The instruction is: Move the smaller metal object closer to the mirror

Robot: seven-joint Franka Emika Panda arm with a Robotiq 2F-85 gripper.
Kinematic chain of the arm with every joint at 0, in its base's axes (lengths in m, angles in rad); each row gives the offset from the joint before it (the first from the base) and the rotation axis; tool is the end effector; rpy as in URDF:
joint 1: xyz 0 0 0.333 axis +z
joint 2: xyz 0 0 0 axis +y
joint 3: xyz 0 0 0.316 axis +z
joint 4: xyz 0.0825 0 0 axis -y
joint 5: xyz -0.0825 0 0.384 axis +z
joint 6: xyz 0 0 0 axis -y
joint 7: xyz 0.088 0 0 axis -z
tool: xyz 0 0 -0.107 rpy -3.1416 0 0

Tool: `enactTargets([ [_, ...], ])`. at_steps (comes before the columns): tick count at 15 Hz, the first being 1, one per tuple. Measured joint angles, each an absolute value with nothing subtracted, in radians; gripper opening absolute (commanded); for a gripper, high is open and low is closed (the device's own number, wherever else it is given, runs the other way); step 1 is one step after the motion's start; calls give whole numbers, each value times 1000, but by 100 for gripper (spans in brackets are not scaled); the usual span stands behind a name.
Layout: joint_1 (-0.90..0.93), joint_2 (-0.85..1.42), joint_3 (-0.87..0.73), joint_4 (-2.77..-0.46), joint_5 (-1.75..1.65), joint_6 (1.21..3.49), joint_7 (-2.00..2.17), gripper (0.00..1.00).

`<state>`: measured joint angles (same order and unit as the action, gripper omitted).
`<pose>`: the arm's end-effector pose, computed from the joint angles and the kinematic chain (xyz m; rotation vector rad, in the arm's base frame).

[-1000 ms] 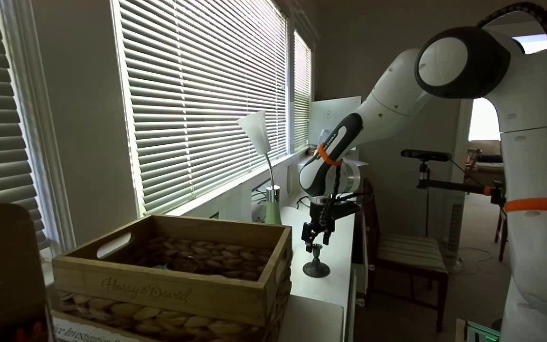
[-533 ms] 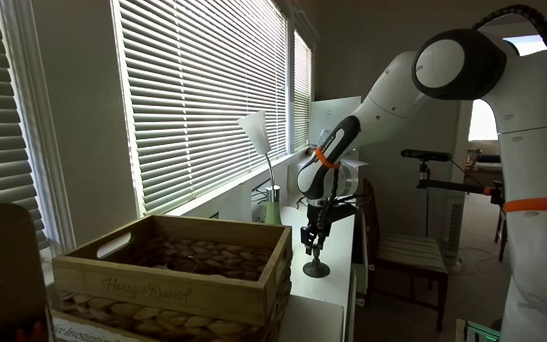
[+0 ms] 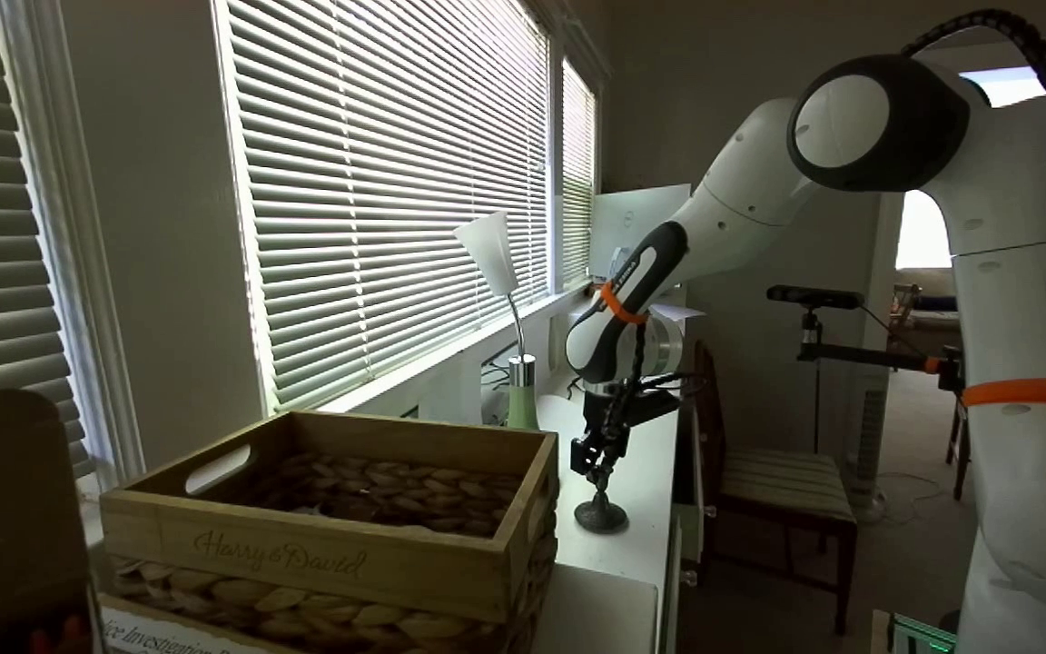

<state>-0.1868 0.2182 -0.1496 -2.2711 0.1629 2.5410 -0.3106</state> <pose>0.5100 -0.1807 0.2675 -3.0880 0.2372 -0.1134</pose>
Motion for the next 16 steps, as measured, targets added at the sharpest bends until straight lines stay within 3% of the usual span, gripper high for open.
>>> enactTargets([
  [1, -186, 218, -146, -2271, 163, 2541, -307, 21],
  [2, -186, 217, -140, -2271, 163, 2541, -304, 11],
  [16, -97, 277, -27, -2118, 15, 2473, -300, 11],
])
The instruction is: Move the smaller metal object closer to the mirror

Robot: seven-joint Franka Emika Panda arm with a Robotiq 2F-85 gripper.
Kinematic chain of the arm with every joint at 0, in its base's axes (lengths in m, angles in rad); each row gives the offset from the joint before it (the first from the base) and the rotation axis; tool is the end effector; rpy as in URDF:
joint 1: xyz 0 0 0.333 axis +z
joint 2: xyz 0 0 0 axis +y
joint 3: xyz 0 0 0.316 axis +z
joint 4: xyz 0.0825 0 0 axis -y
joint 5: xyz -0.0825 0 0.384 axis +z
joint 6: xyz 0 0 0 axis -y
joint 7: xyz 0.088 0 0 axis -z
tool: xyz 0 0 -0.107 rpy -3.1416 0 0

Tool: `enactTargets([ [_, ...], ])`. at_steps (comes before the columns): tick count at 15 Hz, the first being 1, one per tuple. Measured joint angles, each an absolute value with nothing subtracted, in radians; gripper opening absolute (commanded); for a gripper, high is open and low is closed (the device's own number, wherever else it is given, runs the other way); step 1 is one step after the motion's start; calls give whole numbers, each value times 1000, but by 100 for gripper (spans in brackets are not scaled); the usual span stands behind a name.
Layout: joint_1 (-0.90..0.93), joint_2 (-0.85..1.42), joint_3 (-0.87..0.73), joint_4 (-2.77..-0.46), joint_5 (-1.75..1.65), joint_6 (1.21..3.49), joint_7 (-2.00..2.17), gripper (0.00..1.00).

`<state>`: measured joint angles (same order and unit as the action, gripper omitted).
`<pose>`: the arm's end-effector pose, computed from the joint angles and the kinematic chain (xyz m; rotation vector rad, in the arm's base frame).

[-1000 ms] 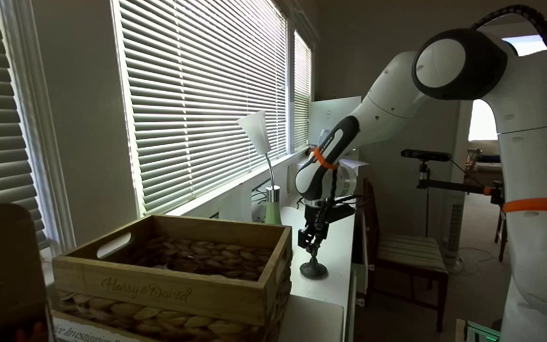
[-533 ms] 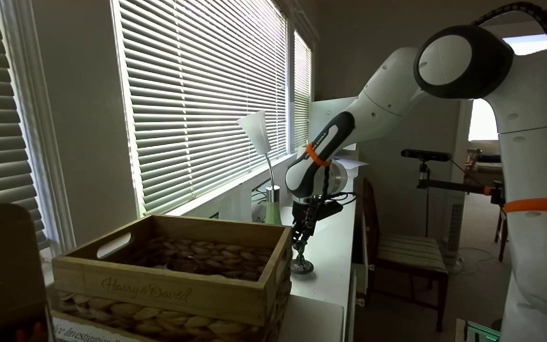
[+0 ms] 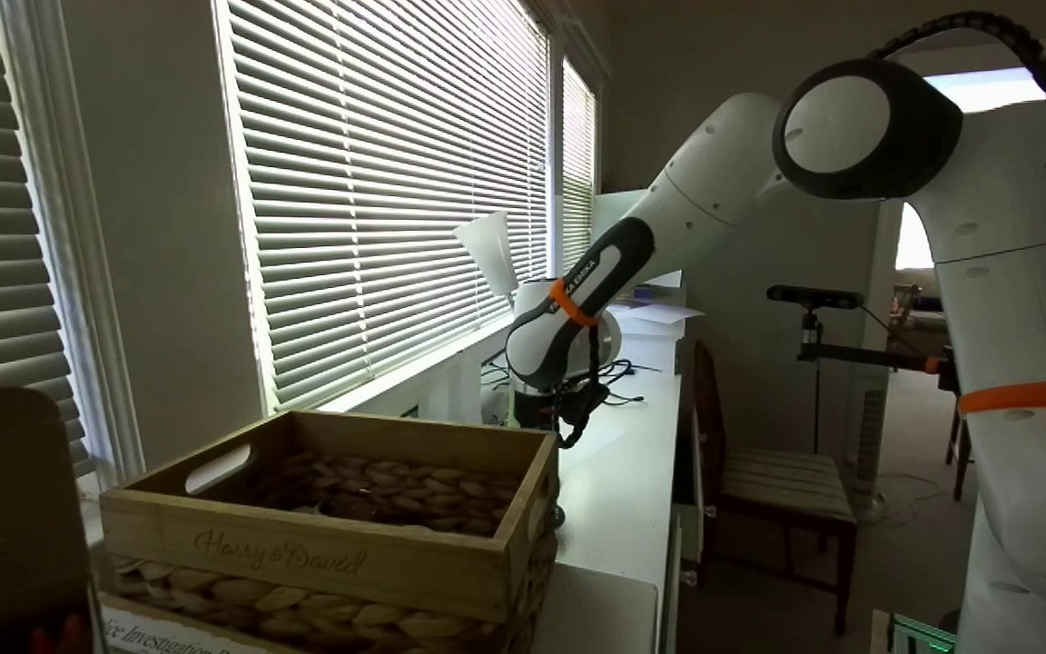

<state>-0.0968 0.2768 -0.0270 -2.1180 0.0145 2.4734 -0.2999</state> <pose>0.5788 -0.0718 0.2890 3.1139 0.2597 0.1210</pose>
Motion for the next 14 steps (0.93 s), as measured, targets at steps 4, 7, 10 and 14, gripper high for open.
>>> enactTargets([
  [4, -65, 342, 1, -2044, -23, 2455, -300, 11],
  [7, -50, 391, 20, -1980, -25, 2438, -300, 11],
  [10, -41, 433, 35, -1921, -25, 2433, -300, 11],
  [14, -37, 482, 41, -1856, -25, 2433, -299, 11],
])
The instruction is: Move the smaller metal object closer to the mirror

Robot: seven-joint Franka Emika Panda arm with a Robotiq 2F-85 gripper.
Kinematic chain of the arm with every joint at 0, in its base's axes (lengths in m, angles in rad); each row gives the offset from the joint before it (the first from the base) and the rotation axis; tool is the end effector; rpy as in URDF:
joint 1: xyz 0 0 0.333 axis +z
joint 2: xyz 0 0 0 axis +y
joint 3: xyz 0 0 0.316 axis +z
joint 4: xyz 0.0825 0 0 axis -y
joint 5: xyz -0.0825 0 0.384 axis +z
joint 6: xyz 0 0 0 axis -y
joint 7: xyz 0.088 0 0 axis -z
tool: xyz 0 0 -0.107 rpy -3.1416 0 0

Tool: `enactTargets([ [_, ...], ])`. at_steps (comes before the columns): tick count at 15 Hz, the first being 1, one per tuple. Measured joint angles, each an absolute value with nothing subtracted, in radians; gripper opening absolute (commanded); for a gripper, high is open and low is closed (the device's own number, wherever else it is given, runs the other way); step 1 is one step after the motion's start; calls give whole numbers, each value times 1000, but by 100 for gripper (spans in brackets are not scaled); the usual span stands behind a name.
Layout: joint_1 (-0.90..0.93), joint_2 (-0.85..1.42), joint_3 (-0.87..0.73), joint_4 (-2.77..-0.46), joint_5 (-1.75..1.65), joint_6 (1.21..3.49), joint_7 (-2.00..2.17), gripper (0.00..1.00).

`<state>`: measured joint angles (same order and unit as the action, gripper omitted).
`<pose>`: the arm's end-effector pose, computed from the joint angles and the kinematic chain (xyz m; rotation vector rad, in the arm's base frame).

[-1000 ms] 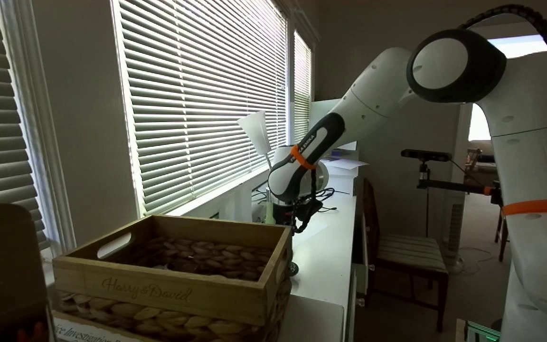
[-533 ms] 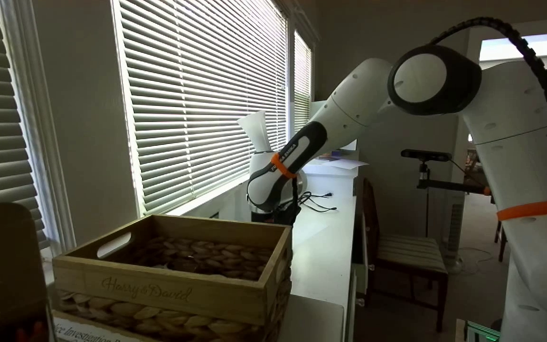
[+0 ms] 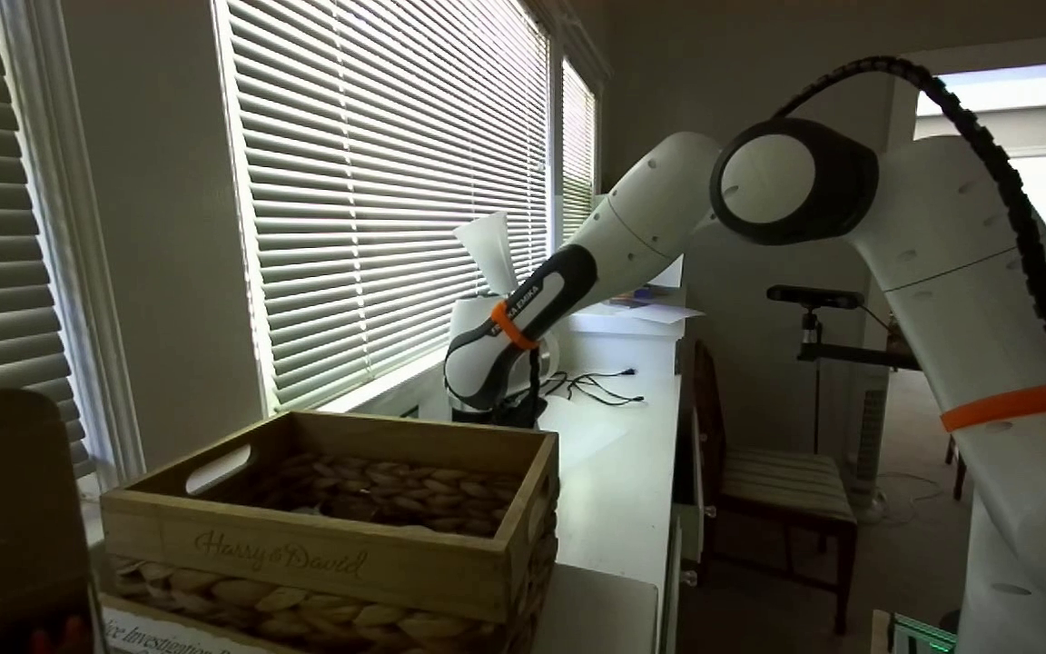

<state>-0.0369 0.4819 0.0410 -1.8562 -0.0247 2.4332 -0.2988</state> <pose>0.6510 0.0008 0.2697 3.0871 0.4908 0.1483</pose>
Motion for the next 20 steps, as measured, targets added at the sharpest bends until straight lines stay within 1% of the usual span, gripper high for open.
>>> enactTargets([
  [9, -29, 543, 47, -1777, -25, 2434, -288, 11],
  [16, -25, 550, 47, -1766, -25, 2434, -284, 11],
  [17, -25, 550, 47, -1766, -25, 2434, -284, 30],
  [18, -25, 550, 47, -1766, -25, 2434, -284, 60],
  [19, -25, 550, 47, -1766, -25, 2434, -284, 62],
  [20, -25, 550, 47, -1766, -25, 2434, -284, 68],
])
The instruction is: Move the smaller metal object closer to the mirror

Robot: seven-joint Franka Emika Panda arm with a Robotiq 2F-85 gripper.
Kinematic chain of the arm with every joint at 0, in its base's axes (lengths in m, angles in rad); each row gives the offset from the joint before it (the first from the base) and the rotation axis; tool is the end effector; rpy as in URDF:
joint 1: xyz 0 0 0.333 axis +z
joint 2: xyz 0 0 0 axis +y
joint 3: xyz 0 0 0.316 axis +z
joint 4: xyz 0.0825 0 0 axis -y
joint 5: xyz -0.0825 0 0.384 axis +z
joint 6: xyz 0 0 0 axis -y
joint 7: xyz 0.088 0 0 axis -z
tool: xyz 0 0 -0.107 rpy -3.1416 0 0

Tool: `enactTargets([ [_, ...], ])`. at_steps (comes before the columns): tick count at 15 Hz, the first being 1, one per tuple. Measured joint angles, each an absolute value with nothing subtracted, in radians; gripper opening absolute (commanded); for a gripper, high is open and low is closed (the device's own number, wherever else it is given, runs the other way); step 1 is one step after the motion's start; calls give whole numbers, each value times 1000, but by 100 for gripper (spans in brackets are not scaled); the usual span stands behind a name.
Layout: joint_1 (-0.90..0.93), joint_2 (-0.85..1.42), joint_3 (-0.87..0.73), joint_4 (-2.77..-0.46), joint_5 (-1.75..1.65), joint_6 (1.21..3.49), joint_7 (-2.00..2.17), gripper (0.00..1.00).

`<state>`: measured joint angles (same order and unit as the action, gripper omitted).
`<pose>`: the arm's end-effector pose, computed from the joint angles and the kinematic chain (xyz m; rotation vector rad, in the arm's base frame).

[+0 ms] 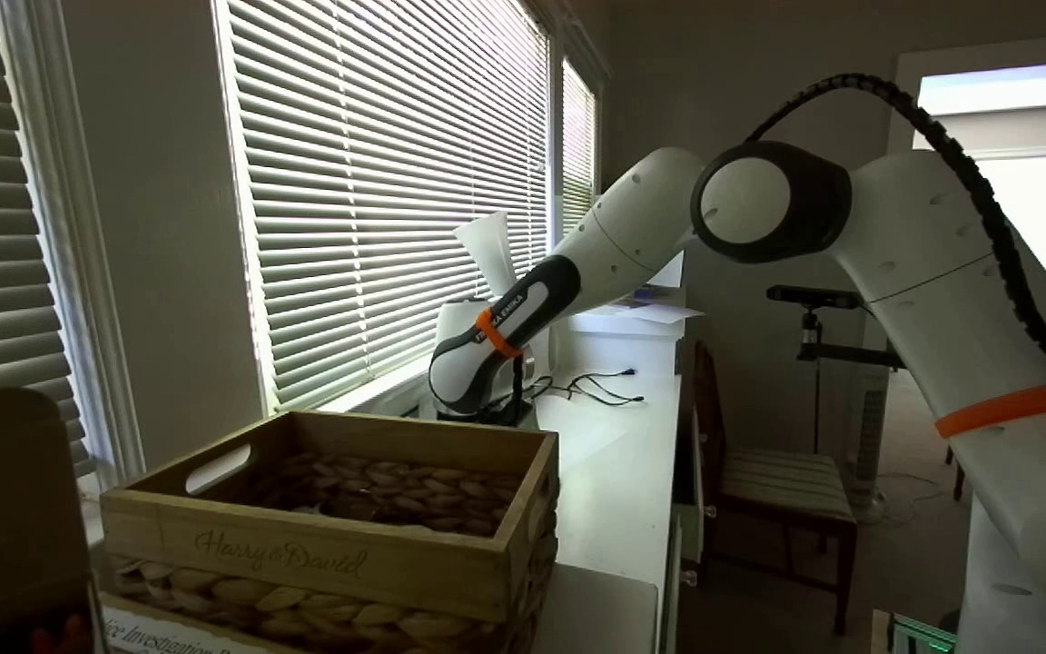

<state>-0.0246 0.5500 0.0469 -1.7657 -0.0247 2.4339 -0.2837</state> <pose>0.6737 0.0120 0.2641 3.0886 0.4912 0.1860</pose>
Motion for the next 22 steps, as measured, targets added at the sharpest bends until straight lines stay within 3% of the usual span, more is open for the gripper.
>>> enactTargets([
  [3, -25, 550, 47, -1766, -25, 2434, -284, 92],
  [5, -23, 550, 47, -1766, -25, 2434, -284, 100],
  [22, 94, 354, -23, -1915, -205, 2331, 40, 100],
])
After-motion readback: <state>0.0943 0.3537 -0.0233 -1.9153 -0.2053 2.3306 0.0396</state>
